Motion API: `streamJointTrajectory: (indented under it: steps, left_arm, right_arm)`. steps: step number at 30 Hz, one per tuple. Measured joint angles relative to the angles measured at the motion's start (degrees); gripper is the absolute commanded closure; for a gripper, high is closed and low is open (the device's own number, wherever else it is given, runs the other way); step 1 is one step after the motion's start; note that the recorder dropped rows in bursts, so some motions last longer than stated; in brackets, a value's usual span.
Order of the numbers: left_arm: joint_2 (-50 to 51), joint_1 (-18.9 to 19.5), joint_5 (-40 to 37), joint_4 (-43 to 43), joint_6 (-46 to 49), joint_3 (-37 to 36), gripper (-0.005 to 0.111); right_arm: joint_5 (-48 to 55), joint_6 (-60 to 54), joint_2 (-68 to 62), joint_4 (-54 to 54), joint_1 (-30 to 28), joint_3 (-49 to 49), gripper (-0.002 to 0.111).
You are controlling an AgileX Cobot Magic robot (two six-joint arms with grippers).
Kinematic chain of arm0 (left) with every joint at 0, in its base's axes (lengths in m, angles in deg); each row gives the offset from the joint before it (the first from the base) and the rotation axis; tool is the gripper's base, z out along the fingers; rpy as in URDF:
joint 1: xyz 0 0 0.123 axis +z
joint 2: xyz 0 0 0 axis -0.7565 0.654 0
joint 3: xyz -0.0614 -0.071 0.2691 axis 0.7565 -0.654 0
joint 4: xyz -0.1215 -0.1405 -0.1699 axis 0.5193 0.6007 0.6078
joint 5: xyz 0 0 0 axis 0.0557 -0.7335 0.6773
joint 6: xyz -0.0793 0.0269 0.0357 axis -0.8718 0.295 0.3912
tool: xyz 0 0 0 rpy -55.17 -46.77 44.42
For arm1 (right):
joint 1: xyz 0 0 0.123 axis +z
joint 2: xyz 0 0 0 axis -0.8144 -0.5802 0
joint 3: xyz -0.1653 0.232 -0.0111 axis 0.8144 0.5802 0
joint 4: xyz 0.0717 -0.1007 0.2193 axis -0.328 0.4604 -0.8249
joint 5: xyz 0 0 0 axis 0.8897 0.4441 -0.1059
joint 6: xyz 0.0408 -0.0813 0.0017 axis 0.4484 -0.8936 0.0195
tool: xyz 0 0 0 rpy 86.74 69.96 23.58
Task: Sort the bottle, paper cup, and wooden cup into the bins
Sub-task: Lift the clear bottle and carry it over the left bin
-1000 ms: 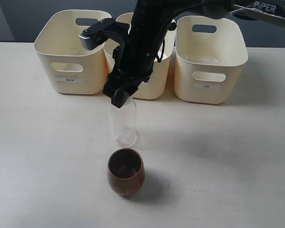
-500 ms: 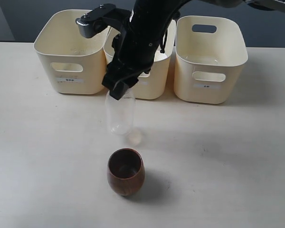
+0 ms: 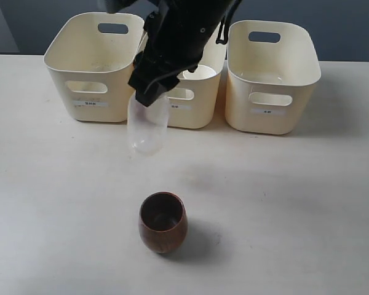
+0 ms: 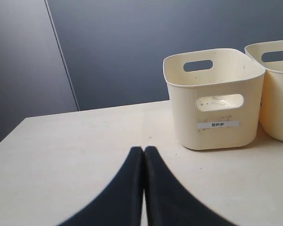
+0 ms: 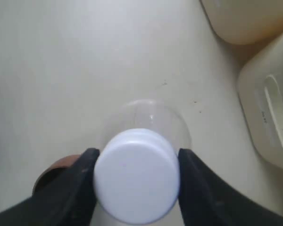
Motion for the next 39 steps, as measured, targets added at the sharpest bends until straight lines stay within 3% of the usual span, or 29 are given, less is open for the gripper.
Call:
streamJointTrajectory:
  steps: [12, 20, 32, 39]
  left_arm:
    - [0.0, 0.0, 0.0, 0.0, 0.0, 0.0, 0.107]
    - [0.0, 0.0, 0.0, 0.0, 0.0, 0.0, 0.107]
    - [0.0, 0.0, 0.0, 0.0, 0.0, 0.0, 0.107]
    - [0.0, 0.0, 0.0, 0.0, 0.0, 0.0, 0.107]
  right_arm:
    - [-8.0, 0.0, 4.02, 1.94, 5.3, 0.0, 0.109]
    - [-21.74, 1.07, 5.05, 6.82, 9.17, 0.03, 0.109]
    - [-42.75, 3.51, 2.01, 11.48, 9.59, 0.03, 0.109]
    - [-49.13, 12.43, -5.07, 21.35, 8.98, 0.03, 0.109]
